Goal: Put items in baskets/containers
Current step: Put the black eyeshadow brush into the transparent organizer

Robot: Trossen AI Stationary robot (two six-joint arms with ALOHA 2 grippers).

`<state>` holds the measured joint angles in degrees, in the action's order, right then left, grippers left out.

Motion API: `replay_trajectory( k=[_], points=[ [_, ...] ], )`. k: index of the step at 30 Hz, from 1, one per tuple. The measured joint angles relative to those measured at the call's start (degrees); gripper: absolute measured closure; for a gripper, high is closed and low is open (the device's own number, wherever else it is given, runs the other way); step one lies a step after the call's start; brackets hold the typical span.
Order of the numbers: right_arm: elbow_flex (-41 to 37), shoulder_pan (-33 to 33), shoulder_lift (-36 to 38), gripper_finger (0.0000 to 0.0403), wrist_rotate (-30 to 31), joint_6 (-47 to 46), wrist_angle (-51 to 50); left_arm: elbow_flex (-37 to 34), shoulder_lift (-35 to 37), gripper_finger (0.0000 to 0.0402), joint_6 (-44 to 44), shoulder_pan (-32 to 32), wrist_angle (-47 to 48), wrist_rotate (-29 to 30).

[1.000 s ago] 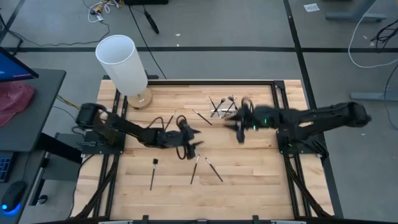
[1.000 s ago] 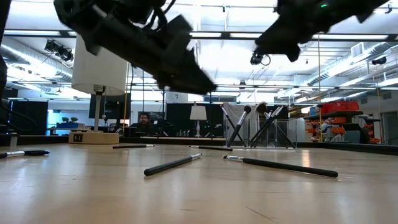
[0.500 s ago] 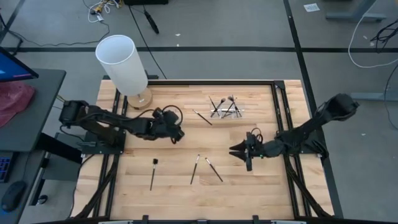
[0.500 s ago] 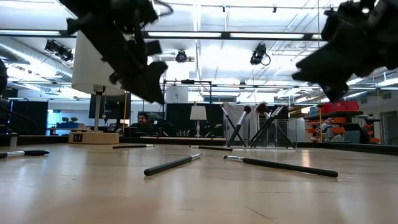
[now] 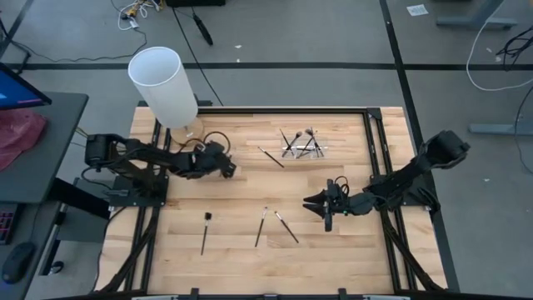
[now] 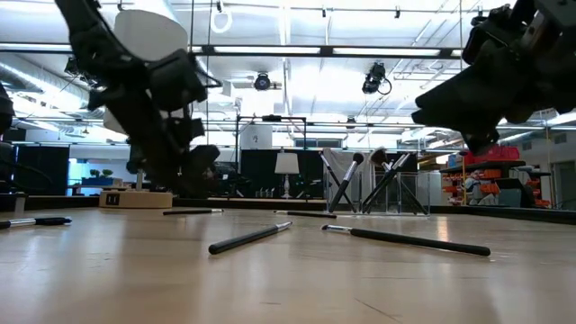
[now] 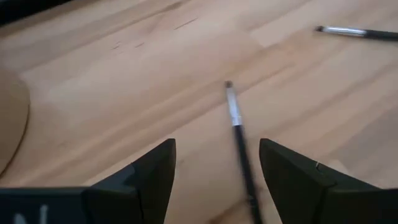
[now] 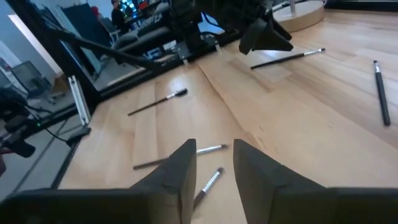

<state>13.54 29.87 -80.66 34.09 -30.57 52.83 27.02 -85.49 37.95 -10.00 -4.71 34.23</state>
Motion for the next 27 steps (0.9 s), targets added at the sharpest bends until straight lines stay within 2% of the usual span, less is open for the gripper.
replay_trajectory(
  k=[10,16,24,27],
  points=[
    [0.1,-0.4,-0.7,0.0296,0.0,0.2,1.4,-10.7,0.0,0.0172,-4.4,-1.5,-23.5,-4.8],
    [0.1,-1.7,-0.7,0.0295,0.0,0.4,1.6,-10.9,-1.4,0.02,-6.9,-1.4,-25.6,-5.6],
    [0.1,-2.1,-0.7,0.0295,0.0,-0.1,1.6,-5.8,-13.1,0.0244,-7.2,-1.3,-27.0,-3.3],
    [0.1,-2.1,-0.7,0.0295,0.0,-0.3,1.6,-4.4,-15.5,0.0277,-8.3,-1.4,-27.5,-3.5]
  ],
)
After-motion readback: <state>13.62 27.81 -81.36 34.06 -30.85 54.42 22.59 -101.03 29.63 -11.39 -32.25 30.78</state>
